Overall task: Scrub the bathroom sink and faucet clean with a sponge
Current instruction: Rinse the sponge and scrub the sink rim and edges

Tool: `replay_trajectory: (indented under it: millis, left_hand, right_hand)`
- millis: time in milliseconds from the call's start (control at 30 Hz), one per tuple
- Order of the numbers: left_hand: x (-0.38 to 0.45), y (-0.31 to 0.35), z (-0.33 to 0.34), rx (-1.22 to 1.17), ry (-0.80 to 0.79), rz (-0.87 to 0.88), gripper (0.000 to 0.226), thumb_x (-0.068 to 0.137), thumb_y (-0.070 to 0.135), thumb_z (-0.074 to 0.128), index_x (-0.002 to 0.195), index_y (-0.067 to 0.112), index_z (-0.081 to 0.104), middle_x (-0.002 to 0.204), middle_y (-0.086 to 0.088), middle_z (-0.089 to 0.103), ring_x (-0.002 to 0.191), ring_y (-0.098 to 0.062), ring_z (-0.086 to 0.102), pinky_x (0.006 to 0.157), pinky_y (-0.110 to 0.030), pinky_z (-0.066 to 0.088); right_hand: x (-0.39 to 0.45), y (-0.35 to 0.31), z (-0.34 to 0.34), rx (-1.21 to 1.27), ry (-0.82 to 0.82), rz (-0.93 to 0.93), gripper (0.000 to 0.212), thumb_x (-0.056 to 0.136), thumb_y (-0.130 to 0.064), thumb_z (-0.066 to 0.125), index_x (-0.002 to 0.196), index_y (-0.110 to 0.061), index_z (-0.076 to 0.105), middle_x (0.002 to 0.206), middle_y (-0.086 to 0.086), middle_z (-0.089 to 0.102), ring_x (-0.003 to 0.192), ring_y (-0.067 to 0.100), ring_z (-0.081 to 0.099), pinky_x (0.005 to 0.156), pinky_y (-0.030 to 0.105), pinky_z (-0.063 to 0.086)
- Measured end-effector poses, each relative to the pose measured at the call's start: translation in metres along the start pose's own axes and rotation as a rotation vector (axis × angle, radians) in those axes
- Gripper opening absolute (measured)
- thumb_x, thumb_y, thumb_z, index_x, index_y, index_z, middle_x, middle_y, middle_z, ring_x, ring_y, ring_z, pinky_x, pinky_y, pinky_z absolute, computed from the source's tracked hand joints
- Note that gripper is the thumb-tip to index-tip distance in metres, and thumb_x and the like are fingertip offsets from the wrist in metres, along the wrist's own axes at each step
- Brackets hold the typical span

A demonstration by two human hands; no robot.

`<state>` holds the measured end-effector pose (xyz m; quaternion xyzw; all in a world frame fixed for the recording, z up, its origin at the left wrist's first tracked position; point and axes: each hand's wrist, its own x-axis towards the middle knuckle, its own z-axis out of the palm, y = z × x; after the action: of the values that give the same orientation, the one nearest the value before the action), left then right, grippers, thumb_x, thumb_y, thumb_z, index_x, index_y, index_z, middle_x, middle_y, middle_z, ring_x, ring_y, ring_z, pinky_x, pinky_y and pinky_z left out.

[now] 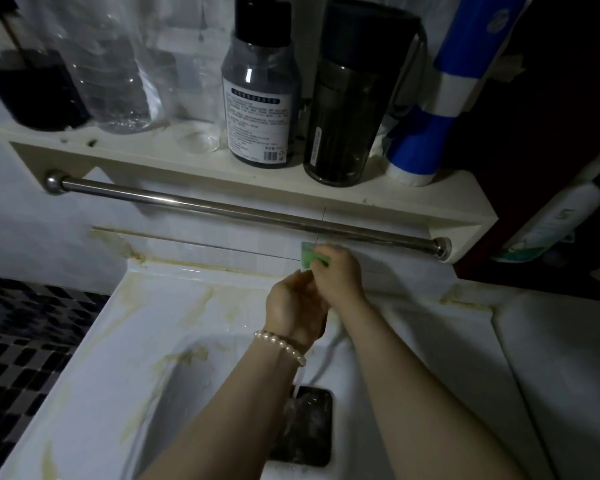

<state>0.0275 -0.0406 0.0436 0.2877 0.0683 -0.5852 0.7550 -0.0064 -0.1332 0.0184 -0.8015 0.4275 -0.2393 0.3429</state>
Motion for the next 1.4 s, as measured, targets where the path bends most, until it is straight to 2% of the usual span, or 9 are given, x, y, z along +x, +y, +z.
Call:
replay_trajectory:
  millis: [167, 267, 367, 533, 700, 867, 1033, 1233, 1400]
  left_hand:
    - [0.002, 0.001, -0.008, 0.015, -0.008, -0.074, 0.040, 0.098, 0.030, 0.026, 0.096, 0.005, 0.058, 0.081, -0.011, 0.059, 0.080, -0.023, 0.054, 0.080, -0.033, 0.039]
    - [0.006, 0.000, -0.006, -0.005, 0.012, -0.032, 0.037, 0.098, 0.027, 0.027, 0.092, 0.003, 0.055, 0.078, -0.011, 0.058, 0.078, -0.022, 0.054, 0.087, -0.033, 0.040]
    - [0.006, 0.003, -0.006, -0.010, 0.015, -0.052, 0.033, 0.098, 0.026, 0.030, 0.097, 0.002, 0.052, 0.095, -0.015, 0.053, 0.087, -0.025, 0.053, 0.106, -0.034, 0.032]
    - [0.002, 0.011, -0.012, 0.103, -0.051, -0.044, 0.029, 0.097, 0.023, 0.031, 0.112, 0.004, 0.048, 0.096, -0.011, 0.054, 0.086, -0.020, 0.054, 0.086, -0.029, 0.041]
    - [0.000, 0.017, -0.014, 0.328, -0.056, 0.043, 0.032, 0.099, 0.014, 0.031, 0.114, -0.002, 0.055, 0.104, -0.014, 0.062, 0.095, -0.022, 0.060, 0.099, -0.036, 0.042]
    - [-0.002, 0.016, -0.010, 0.558, -0.005, 0.097, 0.026, 0.096, 0.012, 0.040, 0.095, 0.005, 0.065, 0.093, -0.006, 0.071, 0.079, -0.011, 0.070, 0.062, -0.017, 0.052]
    - [0.000, 0.012, -0.018, 0.771, 0.192, 0.235, 0.013, 0.090, 0.010, 0.051, 0.081, 0.008, 0.060, 0.091, -0.011, 0.060, 0.087, -0.019, 0.052, 0.069, -0.025, 0.038]
    - [-0.005, -0.001, -0.043, 0.547, 0.439, 0.222, 0.016, 0.091, 0.000, 0.047, 0.083, 0.004, 0.060, 0.084, -0.012, 0.059, 0.076, -0.022, 0.056, 0.066, -0.026, 0.044]
    - [-0.007, -0.013, -0.049, 0.450, 0.514, 0.137, 0.010, 0.089, 0.001, 0.052, 0.091, -0.003, 0.061, 0.078, -0.013, 0.058, 0.071, -0.020, 0.054, 0.066, -0.029, 0.048]
  right_hand:
    - [-0.047, 0.021, 0.005, 0.083, 0.136, -0.254, 0.040, 0.083, 0.002, 0.055, 0.118, -0.014, 0.063, 0.127, 0.002, 0.056, 0.120, 0.012, 0.047, 0.102, 0.013, 0.031]
    - [0.004, 0.017, -0.001, 0.009, -0.092, -0.019, 0.033, 0.091, -0.014, 0.050, 0.122, -0.022, 0.060, 0.123, 0.004, 0.057, 0.107, 0.017, 0.054, 0.087, 0.019, 0.040]
    - [0.032, 0.021, -0.005, 0.257, -0.100, 0.260, 0.020, 0.094, -0.018, 0.047, 0.109, -0.020, 0.060, 0.112, 0.013, 0.063, 0.089, 0.020, 0.059, 0.075, 0.030, 0.051]
    - [0.005, 0.034, 0.011, 0.396, 0.224, 0.370, 0.032, 0.095, -0.010, 0.043, 0.122, -0.014, 0.059, 0.115, 0.010, 0.061, 0.102, 0.023, 0.057, 0.088, 0.036, 0.049]
    - [-0.047, 0.042, 0.027, 0.492, 0.299, 0.422, 0.033, 0.094, -0.004, 0.043, 0.122, -0.011, 0.059, 0.112, 0.011, 0.062, 0.094, 0.018, 0.056, 0.079, 0.029, 0.044]
    - [-0.094, 0.046, 0.024, 0.811, 0.306, 0.623, 0.024, 0.089, -0.004, 0.054, 0.075, -0.020, 0.067, 0.092, 0.019, 0.067, 0.080, 0.026, 0.062, 0.070, 0.036, 0.053]
    - [-0.119, 0.047, 0.030, 1.239, 0.145, 1.011, 0.019, 0.096, -0.015, 0.047, 0.098, -0.004, 0.062, 0.094, 0.019, 0.065, 0.076, 0.031, 0.064, 0.059, 0.040, 0.053]
    - [-0.116, 0.043, 0.034, 1.501, 0.030, 0.986, 0.036, 0.097, -0.016, 0.046, 0.128, 0.000, 0.052, 0.124, 0.026, 0.058, 0.094, 0.035, 0.061, 0.078, 0.041, 0.053]
    - [-0.115, 0.045, 0.033, 1.391, 0.067, 1.058, 0.031, 0.092, -0.012, 0.056, 0.121, 0.000, 0.055, 0.118, 0.026, 0.059, 0.090, 0.034, 0.061, 0.065, 0.040, 0.052]
